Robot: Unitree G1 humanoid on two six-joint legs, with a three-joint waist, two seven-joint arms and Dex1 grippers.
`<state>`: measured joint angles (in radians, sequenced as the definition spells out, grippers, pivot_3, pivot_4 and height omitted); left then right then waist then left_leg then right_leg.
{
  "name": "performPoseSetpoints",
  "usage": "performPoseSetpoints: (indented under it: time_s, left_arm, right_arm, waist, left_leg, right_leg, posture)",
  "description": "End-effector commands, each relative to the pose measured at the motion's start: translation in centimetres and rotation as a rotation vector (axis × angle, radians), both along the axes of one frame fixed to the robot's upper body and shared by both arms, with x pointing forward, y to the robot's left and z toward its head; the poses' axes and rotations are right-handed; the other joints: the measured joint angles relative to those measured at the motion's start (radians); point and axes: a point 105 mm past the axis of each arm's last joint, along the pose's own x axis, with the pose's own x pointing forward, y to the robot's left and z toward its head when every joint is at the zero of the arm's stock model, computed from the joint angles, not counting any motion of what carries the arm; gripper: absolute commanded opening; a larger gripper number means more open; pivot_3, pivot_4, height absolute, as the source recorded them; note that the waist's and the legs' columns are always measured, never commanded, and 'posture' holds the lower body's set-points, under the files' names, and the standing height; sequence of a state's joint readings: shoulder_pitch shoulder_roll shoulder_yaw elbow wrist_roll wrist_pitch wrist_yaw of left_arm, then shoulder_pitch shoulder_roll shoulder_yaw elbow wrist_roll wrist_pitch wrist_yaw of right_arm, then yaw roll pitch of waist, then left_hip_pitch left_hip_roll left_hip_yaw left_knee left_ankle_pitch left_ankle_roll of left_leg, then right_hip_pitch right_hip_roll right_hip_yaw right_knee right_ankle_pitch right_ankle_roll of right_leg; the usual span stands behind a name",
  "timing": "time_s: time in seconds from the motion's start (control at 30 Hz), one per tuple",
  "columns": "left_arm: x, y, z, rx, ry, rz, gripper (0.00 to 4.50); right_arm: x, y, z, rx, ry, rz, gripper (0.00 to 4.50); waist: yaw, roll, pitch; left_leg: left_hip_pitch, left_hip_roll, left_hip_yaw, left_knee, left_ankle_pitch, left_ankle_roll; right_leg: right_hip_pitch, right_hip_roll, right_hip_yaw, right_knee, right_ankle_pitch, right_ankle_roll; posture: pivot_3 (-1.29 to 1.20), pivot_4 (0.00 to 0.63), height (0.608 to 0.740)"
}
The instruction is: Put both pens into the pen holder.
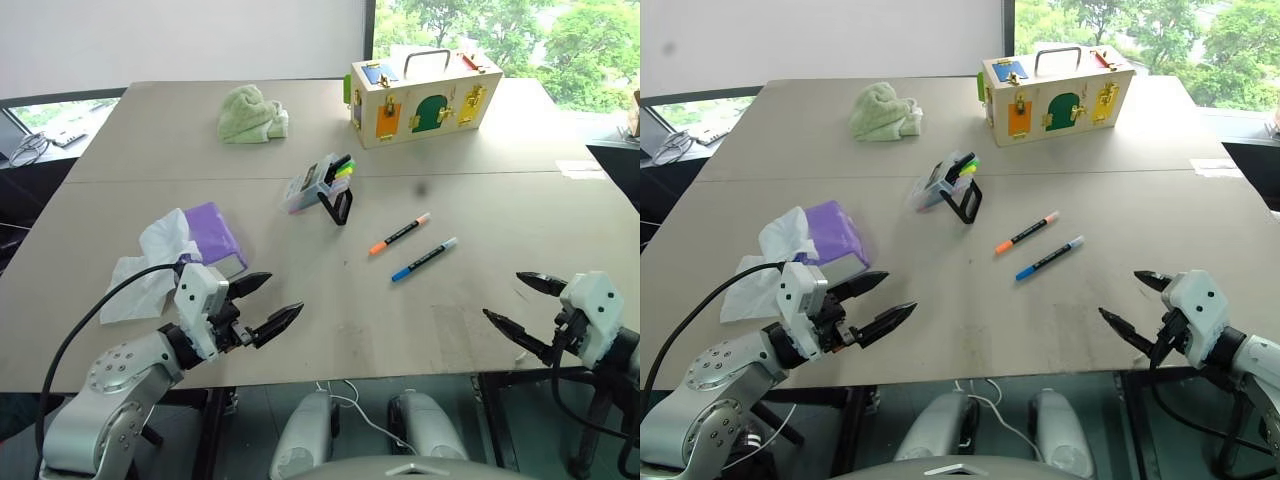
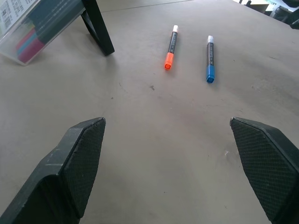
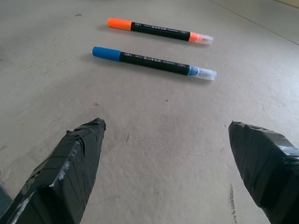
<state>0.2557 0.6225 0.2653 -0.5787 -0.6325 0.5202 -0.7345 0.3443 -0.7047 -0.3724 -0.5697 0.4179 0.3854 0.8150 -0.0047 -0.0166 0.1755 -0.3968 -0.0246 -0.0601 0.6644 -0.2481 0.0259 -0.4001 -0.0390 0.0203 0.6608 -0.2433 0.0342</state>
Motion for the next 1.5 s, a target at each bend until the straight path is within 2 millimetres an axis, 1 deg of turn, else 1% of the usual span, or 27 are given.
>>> performPoseSetpoints:
  time_s: [0.03, 0.1, 0.17, 0.23, 0.27, 0.3, 0.33, 0.4, 0.43, 0.5, 0.53, 0.57, 0.63, 0.67, 0.73, 0.8, 0.9, 0.93, 1.03, 1.1, 1.2, 1.23, 1.33, 1.4, 1.5]
  left_arm:
    - [0.6, -0.5, 1.6, -0.027, -0.066, 0.008, 4.46]
    - [1.5, -0.8, 2.2, -0.049, -0.09, 0.043, 4.46]
    - [2.3, -0.6, 2.5, -0.053, -0.111, 0.108, 4.46]
    - [3.2, -0.4, 3.4, -0.08, -0.147, 0.192, 4.46]
    - [3.8, -0.4, 3.9, -0.104, -0.16, 0.253, 4.46]
    - [4.1, -0.3, 4.3, -0.12, -0.165, 0.295, 4.46]
    - [4.7, 0.1, 4.6, -0.096, -0.167, 0.366, 4.46]
    - [5.7, 1.2, 5.4, -0.141, -0.142, 0.495, 4.46]
    - [6.1, 2.2, 5.5, -0.118, -0.12, 0.572, 4.46]
    - [6.6, 4.1, 5.9, -0.049, -0.116, 0.694, 4.46]
    - [6.9, 5.5, 6.5, -0.062, -0.105, 0.762, 4.46]
    - [7.1, 6.4, 6.9, -0.071, -0.1, 0.798, 4.46]
    - [7.1, 7.9, 7.6, -0.073, -0.107, 0.856, 4.46]
    - [7.1, 8.2, 7.5, -0.079, -0.091, 0.868, 4.46]
    - [7.0, 7.9, 7.5, -0.036, -0.098, 0.847, 4.46]
    - [6.9, 7.0, 7.5, 0.002, -0.109, 0.803, 4.46]
    - [6.8, 6.8, 7.2, 0.05, -0.111, 0.796, 4.46]
    - [6.8, 6.4, 7.1, 0.074, -0.113, 0.776, 4.46]
    - [6.9, 4.7, 6.9, 0.073, -0.118, 0.704, 4.46]
    - [6.8, 4.3, 6.6, 0.086, -0.117, 0.695, 4.46]
    - [6.6, 2.8, 6.5, 0.1, -0.144, 0.609, 4.46]
    - [6.6, 2.7, 6.5, 0.105, -0.164, 0.605, 4.46]
    - [6.9, 4.3, 6.2, 0.153, -0.184, 0.718, 4.46]
    - [6.8, 5.4, 5.7, 0.265, -0.154, 0.808, 4.46]
    - [6.3, 7.4, 4.0, 0.456, -0.05, 0.957, 4.46]
  right_arm:
    - [0.1, 0.1, 1.2, 0.033, -0.073, 0.018, 4.5]
    - [0.3, 1.2, 1.7, 0.07, -0.104, 0.07, 4.5]
    - [0.3, 2.2, 2.1, 0.105, -0.122, 0.11, 4.5]
    - [-0.2, 3.6, 3.0, 0.127, -0.162, 0.193, 4.5]
    - [-0.8, 4.8, 3.7, 0.13, -0.192, 0.268, 4.5]
    - [-1.2, 5.5, 4.1, 0.131, -0.213, 0.319, 4.5]
    - [-1.6, 6.3, 4.5, 0.136, -0.222, 0.366, 4.5]
    - [-1.9, 7.2, 5.1, 0.159, -0.226, 0.414, 4.5]
    - [-2.0, 7.5, 5.3, 0.16, -0.229, 0.426, 4.5]
    - [-1.9, 7.6, 5.3, 0.156, -0.231, 0.432, 4.5]
    - [-1.8, 7.5, 5.1, 0.154, -0.227, 0.43, 4.5]
    - [-1.8, 7.4, 4.9, 0.152, -0.223, 0.426, 4.5]
    - [-1.6, 7.3, 4.6, 0.145, -0.219, 0.425, 4.5]
    - [-1.5, 7.4, 4.6, 0.144, -0.22, 0.426, 4.5]
    - [-1.4, 7.5, 4.6, 0.147, -0.225, 0.432, 4.5]
    - [-1.2, 7.7, 4.7, 0.148, -0.23, 0.437, 4.5]
    - [-1.1, 7.8, 4.7, 0.147, -0.233, 0.44, 4.5]
    - [-1.1, 7.8, 4.7, 0.147, -0.234, 0.441, 4.5]
    - [-1.2, 8.0, 4.6, 0.146, -0.233, 0.443, 4.5]
    - [-1.2, 8.0, 4.6, 0.147, -0.235, 0.438, 4.5]
    - [-1.1, 8.0, 4.5, 0.144, -0.239, 0.425, 4.5]
    - [-1.1, 7.9, 4.5, 0.14, -0.24, 0.421, 4.5]
    - [-1.3, 7.9, 4.3, 0.135, -0.234, 0.418, 4.5]
    - [-1.3, 7.8, 4.3, 0.134, -0.234, 0.416, 4.5]
    - [-1.3, 7.8, 4.4, 0.131, -0.237, 0.415, 4.5]
  waist:
    - [0.001, 0.0, 0.0]
    - [0.005, 0.0, 0.0]
    - [0.008, 0.0, 0.0]
    - [0.009, 0.0, 0.0]
    - [0.011, 0.0, 0.0]
    - [0.015, 0.0, 0.0]
    - [0.016, 0.0, 0.0]
    - [0.019, -0.001, 0.0]
    - [0.019, -0.001, 0.0]
    - [0.019, -0.002, 0.0]
    - [0.019, -0.002, 0.0]
    - [0.019, -0.002, 0.0]
    - [0.018, -0.003, 0.001]
    - [0.018, -0.003, 0.001]
    - [0.017, -0.003, 0.001]
    - [0.018, -0.003, 0.001]
    - [0.02, -0.003, 0.001]
    - [0.02, -0.003, 0.001]
    - [0.02, -0.003, 0.001]
    - [0.02, -0.003, 0.001]
    - [0.019, -0.003, 0.001]
    - [0.019, -0.003, 0.001]
    - [0.02, -0.003, 0.001]
    - [0.02, -0.003, 0.001]
    - [0.019, -0.003, 0.001]
  left_leg:
    - [0.0, 0.0, 0.0, 0.0, 0.0, 0.0]
    - [0.0, 0.0, 0.0, 0.0, 0.0, 0.0]
    - [0.0, 0.0, 0.0, 0.0, 0.0, 0.0]
    - [0.0, 0.0, 0.0, 0.0, 0.0, 0.0]
    - [0.0, 0.0, 0.0, 0.0, 0.0, 0.0]
    - [-0.001, 0.0, 0.0, 0.0, 0.0, 0.0]
    - [-0.001, 0.0, 0.0, 0.0, 0.0, 0.0]
    - [-0.001, 0.0, -0.002, 0.0, 0.0, 0.0]
    - [-0.001, 0.0, -0.002, 0.0, 0.0, 0.0]
    - [-0.001, 0.0, -0.003, 0.0, 0.0, 0.0]
    - [-0.001, -0.001, -0.002, 0.0, 0.0, 0.0]
    - [-0.001, -0.001, -0.002, 0.0, 0.0, 0.0]
    - [-0.001, -0.001, -0.002, 0.0, 0.0, 0.0]
    - [-0.001, -0.001, -0.002, 0.0, 0.0, 0.0]
    - [0.0, -0.001, -0.001, 0.0, 0.0, 0.0]
    - [0.0, -0.001, -0.001, 0.0, 0.0, 0.0]
    - [-0.001, -0.001, -0.002, 0.0, 0.0, 0.0]
    - [-0.001, -0.001, -0.002, 0.0, 0.0, -0.001]
    - [-0.001, -0.001, -0.002, 0.0, 0.0, -0.001]
    - [-0.001, -0.001, -0.002, 0.0, 0.0, -0.001]
    - [-0.001, -0.001, -0.002, 0.0, 0.0, -0.001]
    - [-0.001, -0.001, -0.002, 0.0, 0.0, -0.001]
    - [-0.001, -0.001, -0.002, 0.0, 0.0, -0.001]
    - [-0.001, -0.001, -0.002, 0.0, 0.0, -0.001]
    - [-0.001, -0.001, -0.002, 0.0, 0.0, 0.0]
  right_leg:
    - [0.0, 0.0, 0.0, 0.0, 0.0, 0.0]
    - [0.0, 0.0, -0.001, 0.0, 0.0, 0.001]
    - [0.0, 0.0, -0.001, 0.0, -0.001, 0.001]
    - [0.0, 0.0, 0.0, 0.0, 0.001, 0.0]
    - [0.0, 0.0, 0.0, 0.0, 0.001, 0.0]
    - [0.0, 0.0, 0.0, 0.0, 0.002, 0.001]
    - [-0.001, 0.0, -0.001, 0.0, 0.003, 0.003]
    - [0.0, 0.001, -0.002, 0.0, 0.003, 0.004]
    - [0.0, 0.001, -0.002, 0.0, 0.003, 0.004]
    - [0.0, 0.001, -0.003, 0.0, 0.003, 0.004]
    - [0.0, 0.002, -0.003, 0.0, 0.003, 0.004]
    - [0.0, 0.002, -0.003, 0.0, 0.003, 0.004]
    - [0.0, 0.002, -0.004, 0.0, 0.003, 0.004]
    - [0.0, 0.002, -0.004, 0.0, 0.003, 0.004]
    - [0.0, 0.002, -0.004, 0.0, 0.003, 0.004]
    - [0.0, 0.001, -0.003, 0.0, 0.003, 0.004]
    - [0.0, 0.001, -0.002, 0.0, 0.003, 0.003]
    - [0.0, 0.001, -0.002, 0.0, 0.003, 0.003]
    - [0.0, 0.001, -0.002, 0.0, 0.002, 0.001]
    - [0.0, 0.0, -0.002, 0.0, 0.002, 0.001]
    - [0.0, 0.0, -0.001, 0.0, 0.002, 0.001]
    - [0.0, 0.0, -0.001, 0.0, 0.002, 0.001]
    - [-0.001, 0.0, -0.001, 0.0, 0.002, 0.0]
    - [-0.001, 0.0, -0.001, 0.0, 0.002, 0.0]
    - [-0.001, 0.0, -0.001, 0.0, 0.002, 0.001]
  posture:
    - [0.0, 0.15, 0.74]
    - [0.0, 0.15, 0.74]
    - [0.0, 0.15, 0.74]
    - [0.0, 0.15, 0.74]
    - [0.0, 0.15, 0.74]
    - [0.0, 0.15, 0.74]
    - [0.0, 0.15, 0.74]
    - [0.0, 0.15, 0.74]
    - [0.0, 0.15, 0.74]
    - [0.0, 0.15, 0.74]
    - [0.0, 0.15, 0.74]
    - [0.0, 0.15, 0.74]
    - [0.0, 0.15, 0.74]
    - [0.0, 0.15, 0.74]
    - [0.0, 0.15, 0.74]
    - [0.0, 0.15, 0.74]
    - [0.0, 0.15, 0.74]
    - [0.0, 0.15, 0.74]
    - [0.0, 0.15, 0.74]
    - [0.0, 0.15, 0.74]
    - [0.0, 0.15, 0.74]
    - [0.0, 0.15, 0.74]
    - [0.0, 0.15, 0.74]
    - [0.0, 0.15, 0.74]
    - [0.0, 0.15, 0.74]
